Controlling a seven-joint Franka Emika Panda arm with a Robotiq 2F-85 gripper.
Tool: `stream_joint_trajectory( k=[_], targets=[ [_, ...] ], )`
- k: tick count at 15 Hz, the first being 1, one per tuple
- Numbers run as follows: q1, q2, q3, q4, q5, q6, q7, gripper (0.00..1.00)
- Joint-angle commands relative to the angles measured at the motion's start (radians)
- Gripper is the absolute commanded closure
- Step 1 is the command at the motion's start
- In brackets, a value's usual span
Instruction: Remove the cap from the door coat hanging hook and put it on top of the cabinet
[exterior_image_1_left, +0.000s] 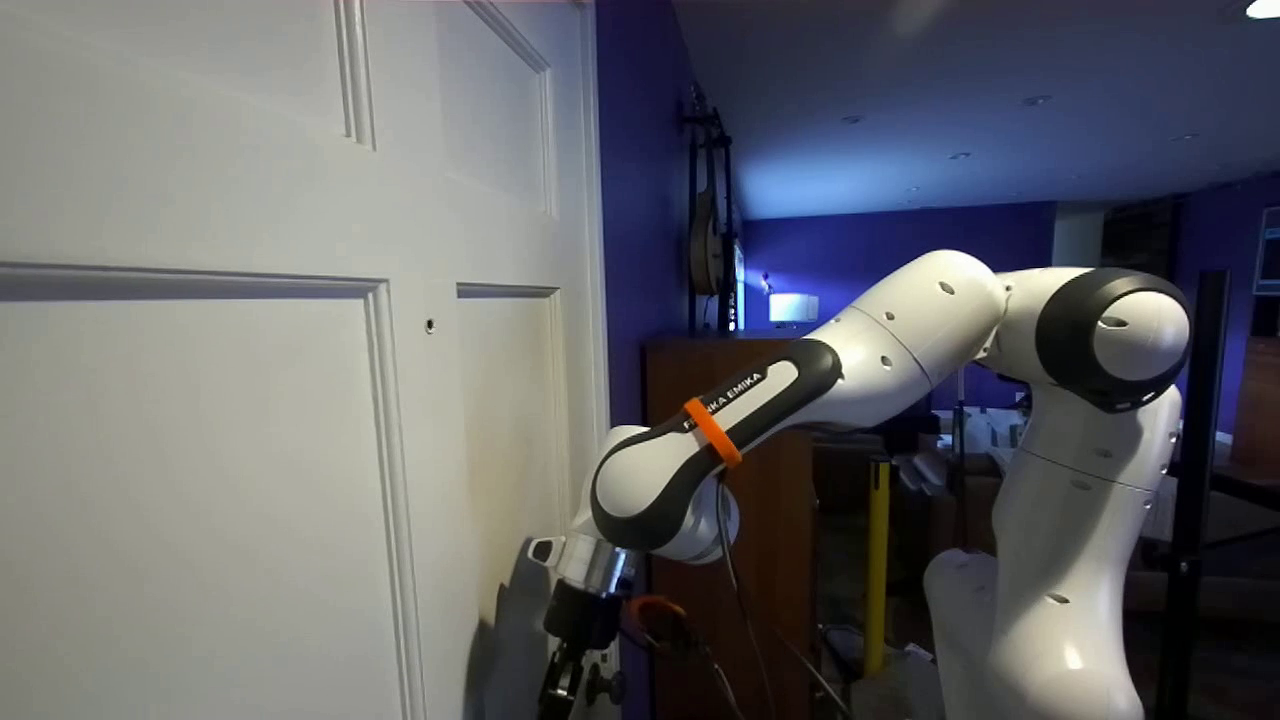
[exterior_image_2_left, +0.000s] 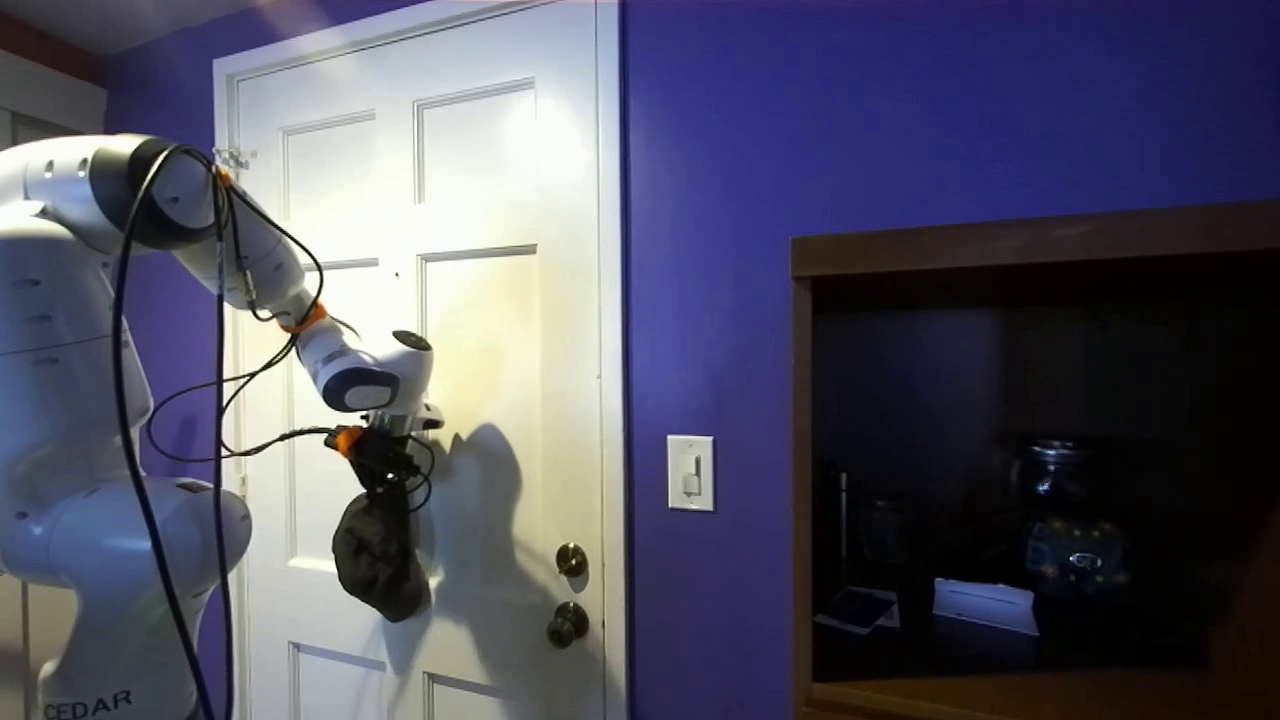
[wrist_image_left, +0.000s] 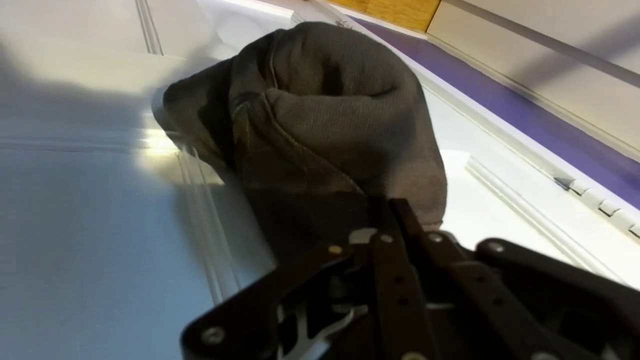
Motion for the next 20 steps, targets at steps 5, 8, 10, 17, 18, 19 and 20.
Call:
stream_joint_trajectory(
  k=[5, 8, 10, 17, 18, 19, 20],
  targets=[
    [-0.045, -0.125, 0.051, -0.045, -0.180, 0.026, 0.223, 0.99],
    [-0.020, -0.157, 0.030, -0.035, -0.202, -0.003, 0.243, 0.99],
    [-0.018, -0.177, 0.030, -0.033, -0.216, -0.012, 0.263, 0.99],
    [-0.050, -0.291, 0.047, -0.037, -0.444, -0.174, 0.424, 0.99],
    [-0.045, -0.308, 0.042, -0.037, -0.455, -0.188, 0.422, 0.99],
    [-0.048, -0.327, 0.045, -0.036, -0.470, -0.202, 0.437, 0.99],
    [-0.049, -0.342, 0.046, -0.035, -0.484, -0.215, 0.444, 0.99]
  ],
)
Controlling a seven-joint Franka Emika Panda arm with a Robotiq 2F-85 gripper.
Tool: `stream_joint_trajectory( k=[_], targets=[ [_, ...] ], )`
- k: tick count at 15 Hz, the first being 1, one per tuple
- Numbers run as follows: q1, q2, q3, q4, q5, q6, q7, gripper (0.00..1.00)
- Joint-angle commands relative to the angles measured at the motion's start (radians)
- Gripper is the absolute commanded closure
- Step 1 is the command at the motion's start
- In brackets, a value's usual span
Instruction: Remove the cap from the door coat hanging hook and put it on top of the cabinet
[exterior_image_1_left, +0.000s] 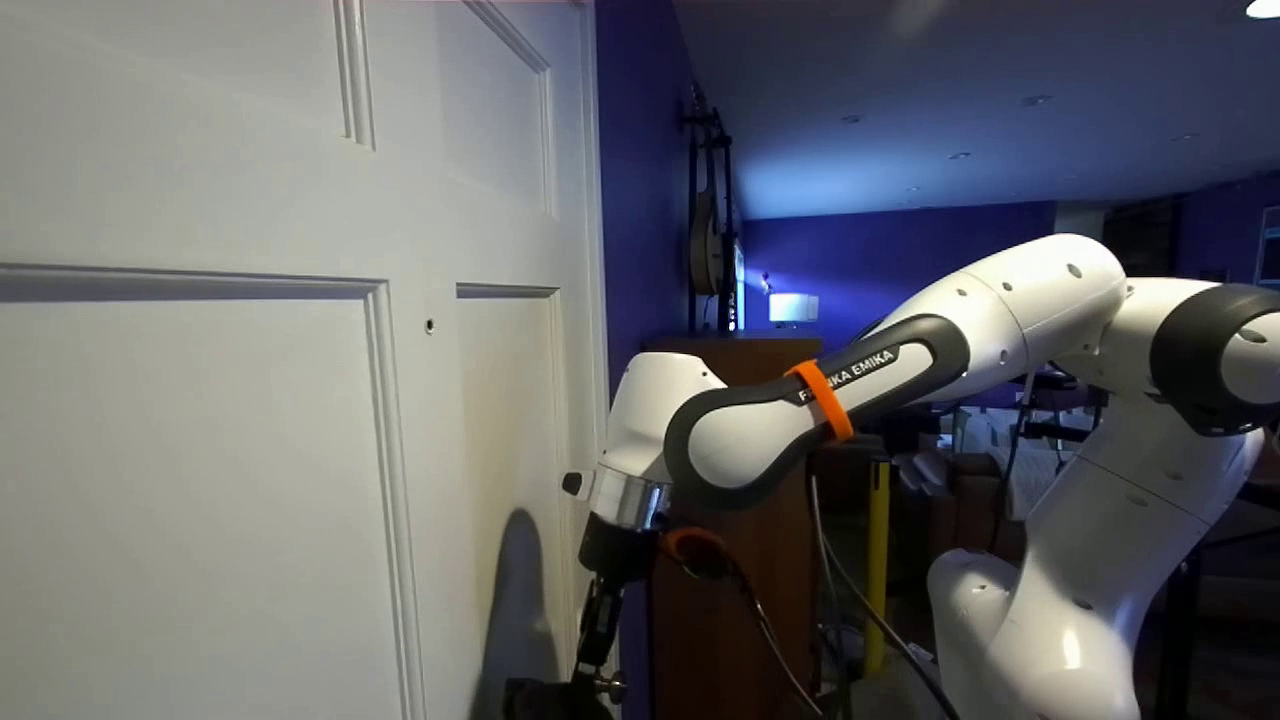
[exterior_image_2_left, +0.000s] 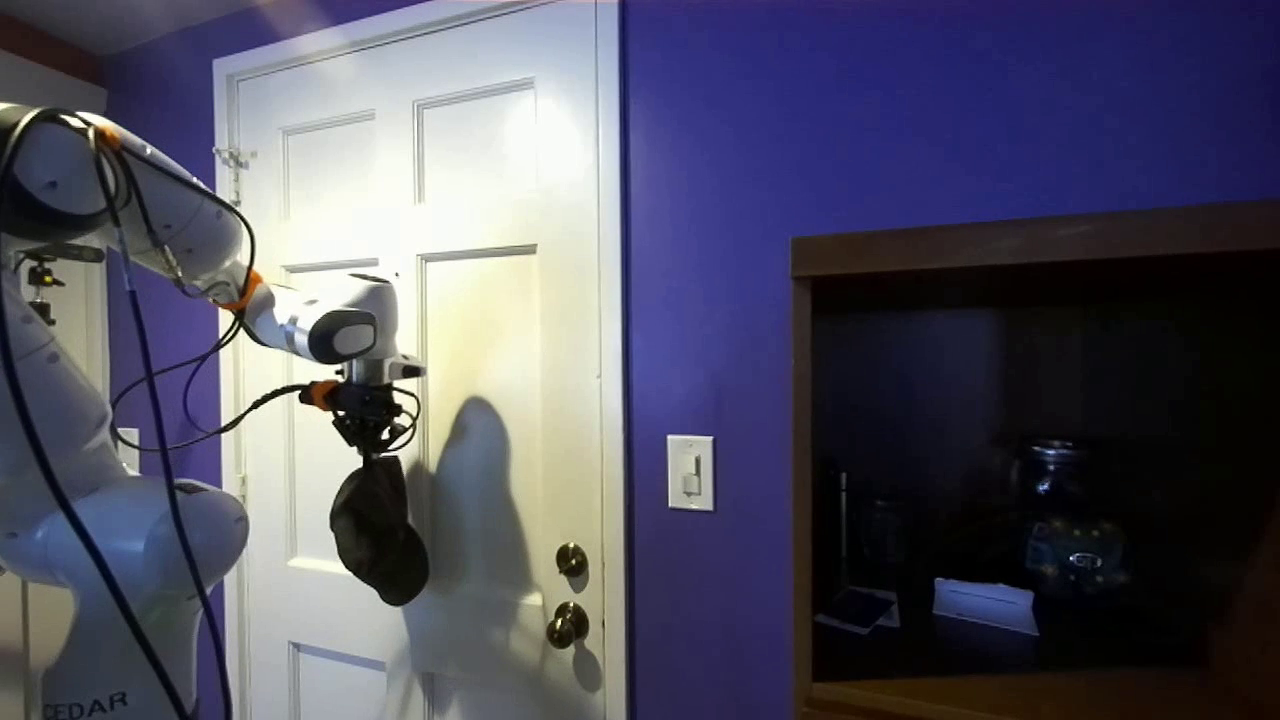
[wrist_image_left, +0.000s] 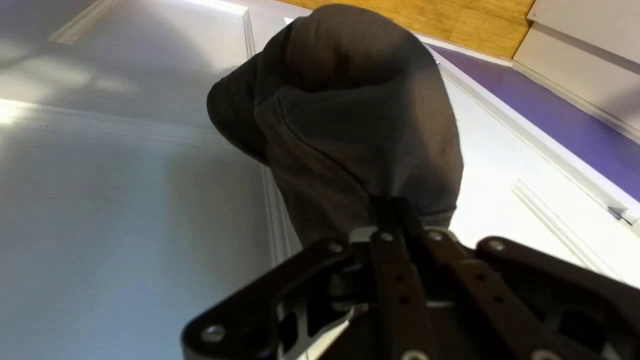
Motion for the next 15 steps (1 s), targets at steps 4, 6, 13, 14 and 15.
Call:
stream_joint_trajectory(
  k=[4, 6, 13, 14, 15],
  targets=[
    [-0.039, -0.151, 0.017, -0.037, -0.145, -0.081, 0.125, 0.99],
    [-0.013, -0.103, -0.004, -0.010, -0.121, -0.066, 0.097, 0.96],
    [-0.018, -0.125, -0.004, -0.024, -0.130, -0.068, 0.103, 0.96],
    [-0.018, -0.125, -0.004, -0.024, -0.130, -0.068, 0.103, 0.96],
    [-0.018, -0.125, -0.004, -0.024, -0.130, -0.068, 0.103, 0.96]
  ],
)
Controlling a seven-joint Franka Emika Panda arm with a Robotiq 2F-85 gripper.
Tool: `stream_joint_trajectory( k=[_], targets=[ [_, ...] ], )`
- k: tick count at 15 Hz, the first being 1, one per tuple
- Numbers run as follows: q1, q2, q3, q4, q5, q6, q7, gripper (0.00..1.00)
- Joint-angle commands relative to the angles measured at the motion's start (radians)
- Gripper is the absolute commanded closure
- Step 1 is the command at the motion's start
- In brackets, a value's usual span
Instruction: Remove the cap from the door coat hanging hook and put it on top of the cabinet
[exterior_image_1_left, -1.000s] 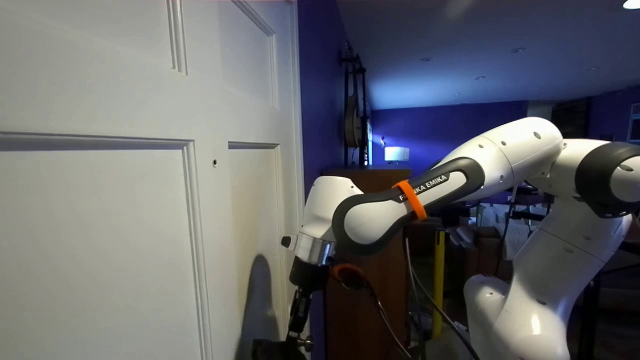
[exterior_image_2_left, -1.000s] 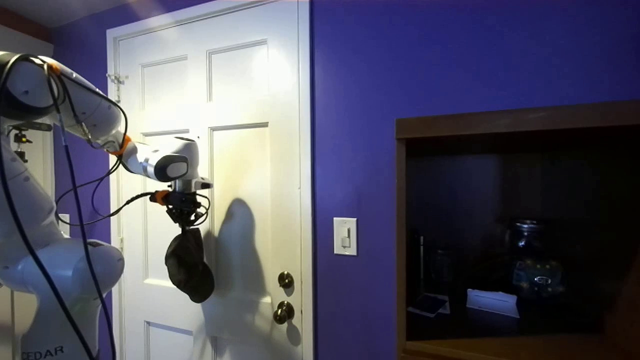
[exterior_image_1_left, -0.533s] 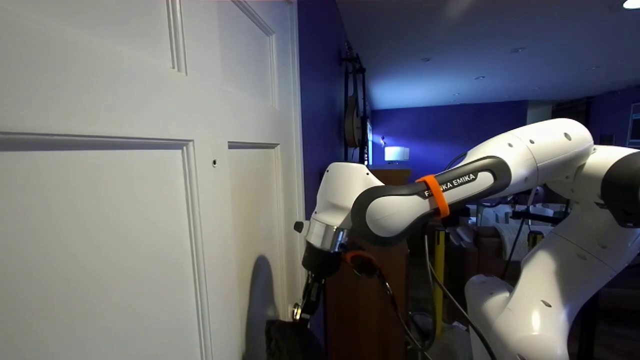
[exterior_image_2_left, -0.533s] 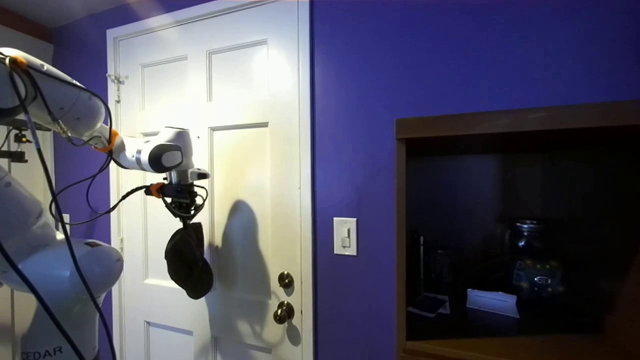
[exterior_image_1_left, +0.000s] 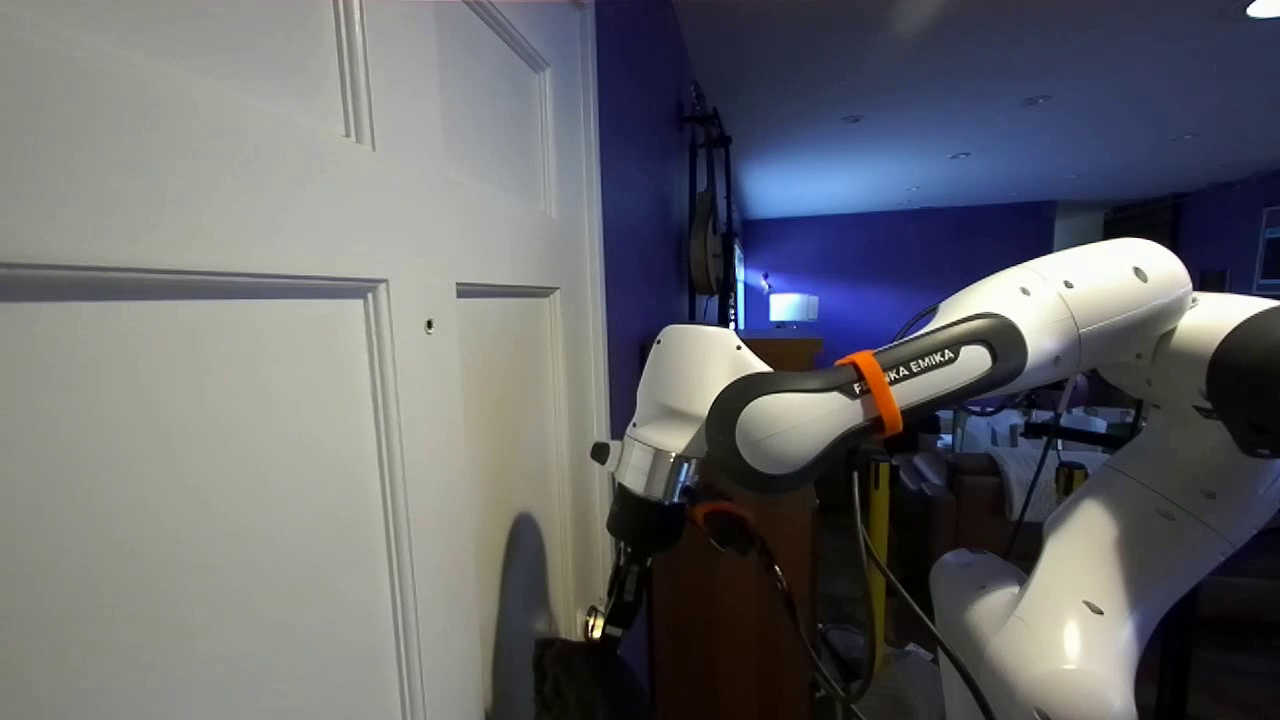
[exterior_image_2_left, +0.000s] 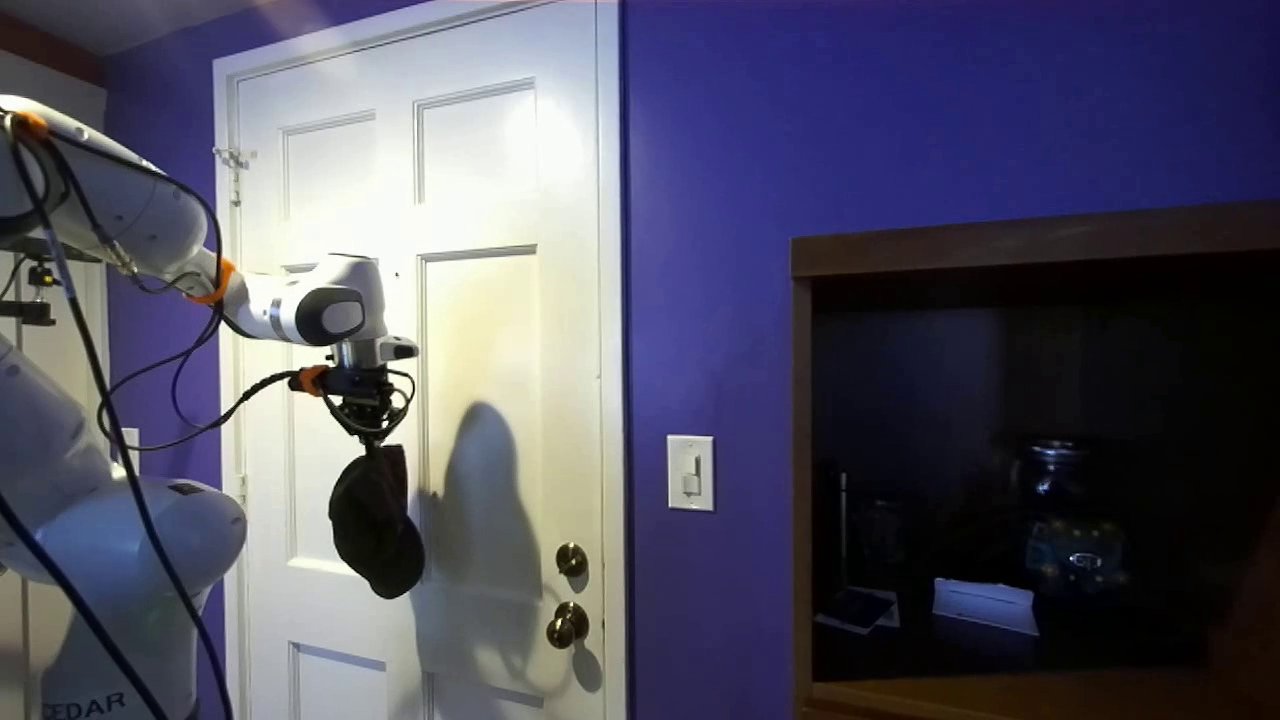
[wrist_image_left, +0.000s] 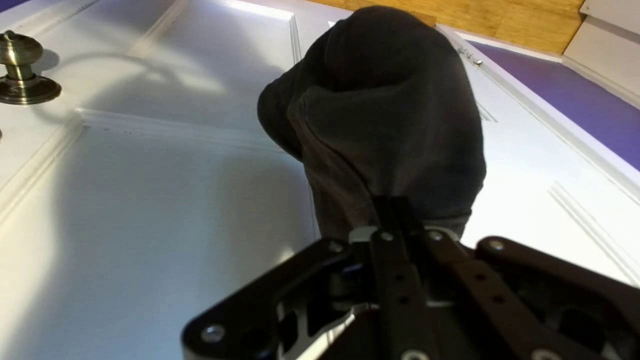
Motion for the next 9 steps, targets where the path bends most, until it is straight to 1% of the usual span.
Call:
stream_joint_trajectory(
  k=[1, 2, 4, 9],
  targets=[
    [0.010, 0.001, -0.009, 0.002, -0.008, -0.002, 0.007, 0.99],
    [-0.022, 0.007, 0.004, 0.002, -0.030, 0.001, 0.052, 0.99],
    [-0.054, -0.011, -0.011, -0.008, -0.024, 0.016, 0.095, 0.99],
    [-0.161, -0.117, -0.030, -0.031, -0.052, 0.006, 0.191, 0.99]
  ],
)
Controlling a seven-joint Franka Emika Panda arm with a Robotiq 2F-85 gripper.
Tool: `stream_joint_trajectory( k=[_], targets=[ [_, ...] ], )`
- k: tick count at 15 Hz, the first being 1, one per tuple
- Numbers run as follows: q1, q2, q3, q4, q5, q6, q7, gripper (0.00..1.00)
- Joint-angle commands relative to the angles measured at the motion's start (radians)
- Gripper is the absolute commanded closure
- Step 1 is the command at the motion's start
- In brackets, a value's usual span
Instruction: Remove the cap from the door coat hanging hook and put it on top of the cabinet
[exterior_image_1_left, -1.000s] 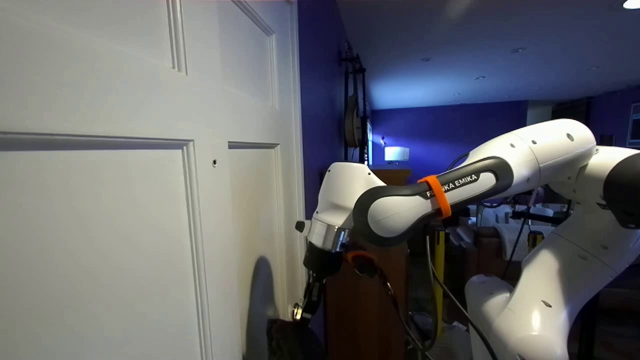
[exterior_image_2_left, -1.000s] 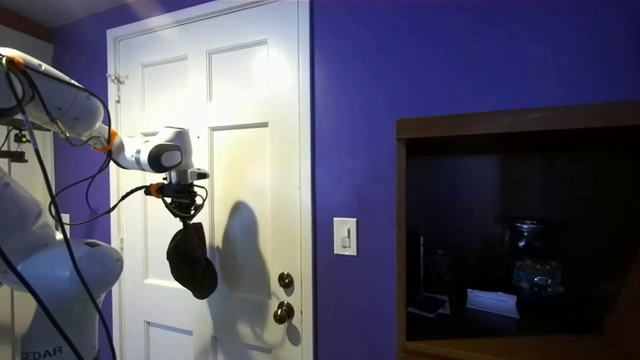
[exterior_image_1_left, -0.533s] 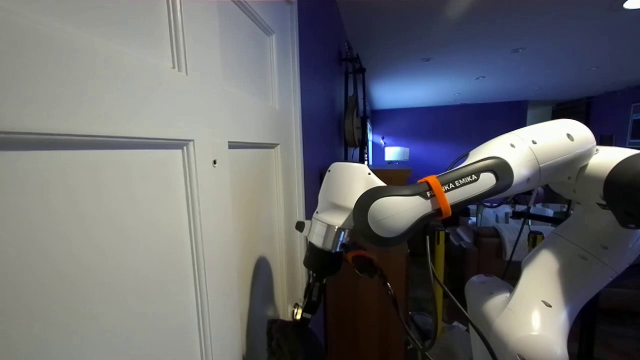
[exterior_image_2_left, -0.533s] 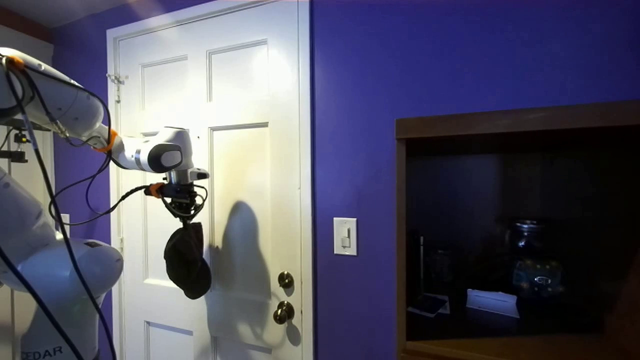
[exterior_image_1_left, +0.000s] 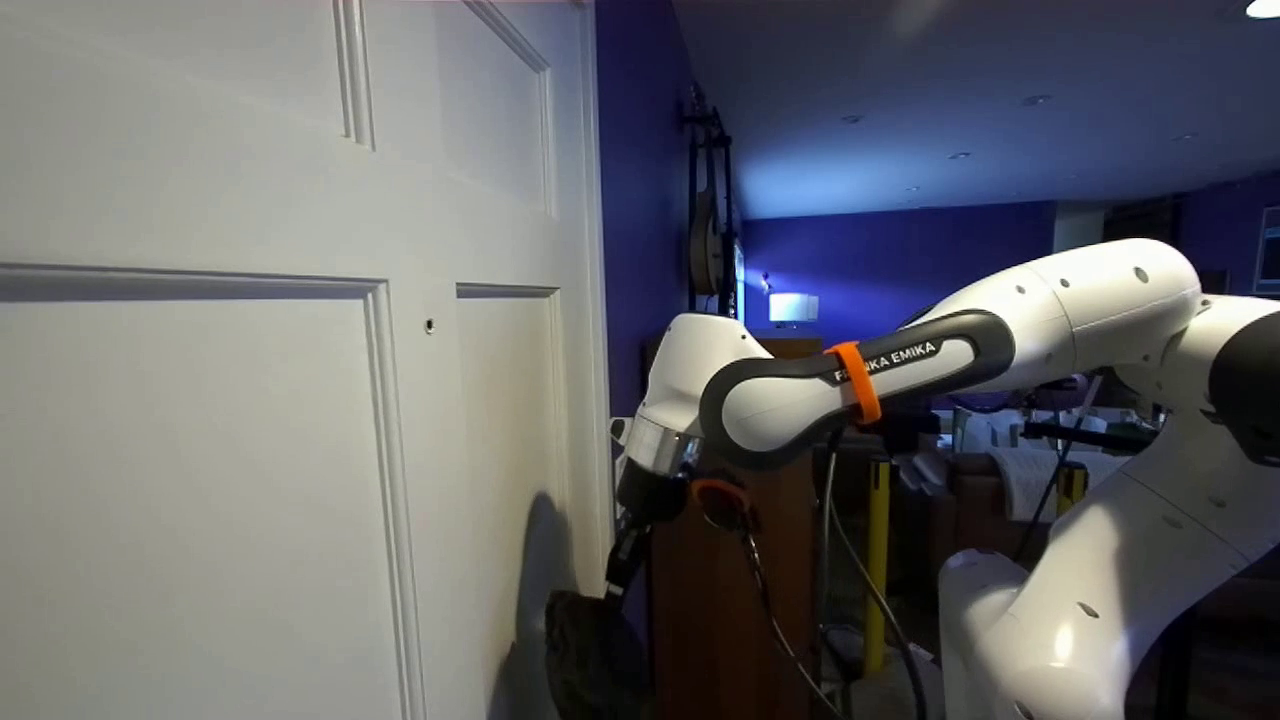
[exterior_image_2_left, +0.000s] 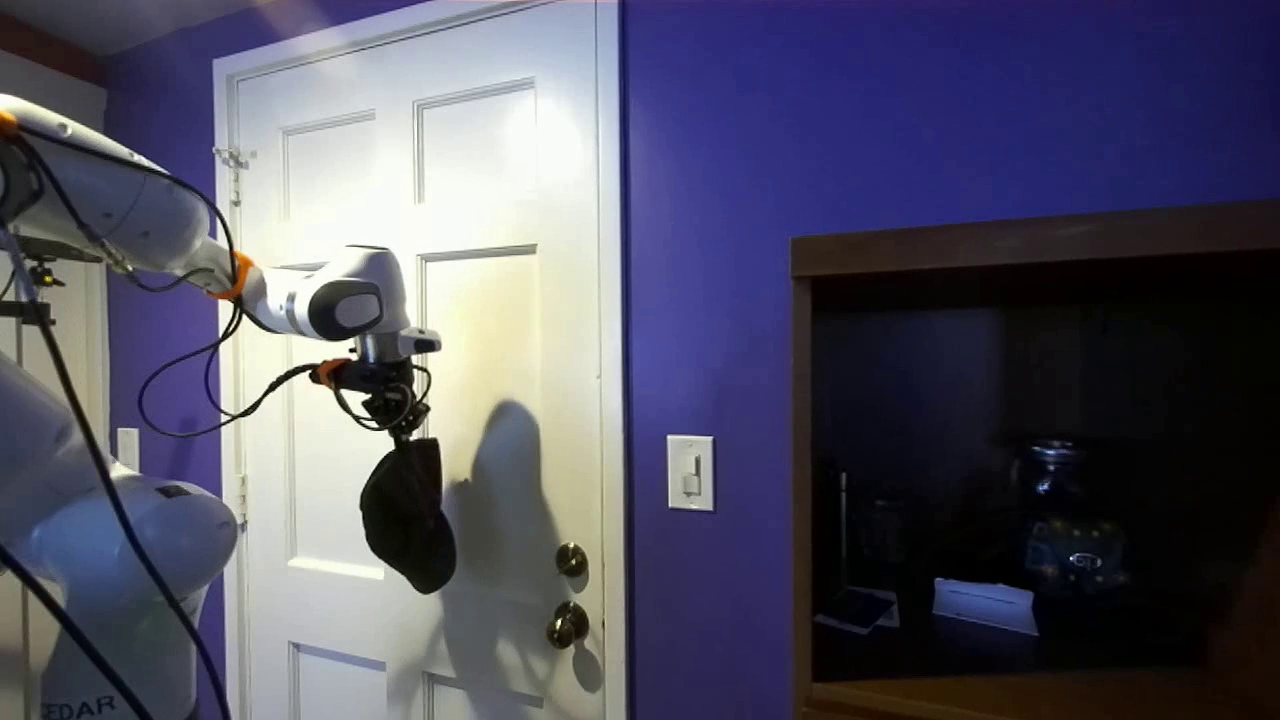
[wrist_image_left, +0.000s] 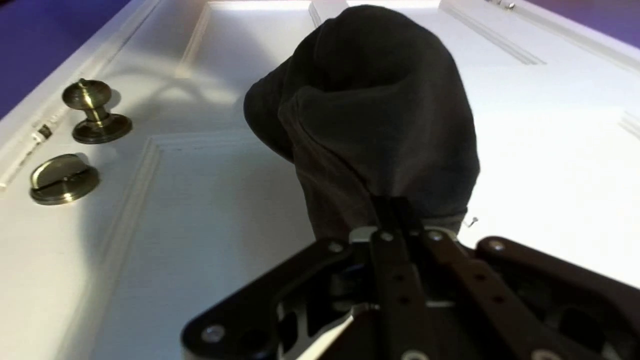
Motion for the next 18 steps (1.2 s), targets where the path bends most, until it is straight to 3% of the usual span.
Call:
stream_joint_trajectory(
  k=[1, 8, 9, 11, 18],
  targets=[
    [-0.076, -0.118, -0.007, -0.034, -0.052, -0.004, 0.109, 0.99],
    [-0.256, -0.329, -0.044, -0.062, -0.133, -0.020, 0.235, 0.99],
    [-0.206, -0.244, -0.046, -0.027, -0.107, -0.012, 0.194, 0.96],
    [-0.240, -0.291, -0.053, -0.040, -0.119, -0.012, 0.205, 0.96],
    [-0.245, -0.308, -0.053, -0.053, -0.122, -0.012, 0.214, 0.96]
  ],
)
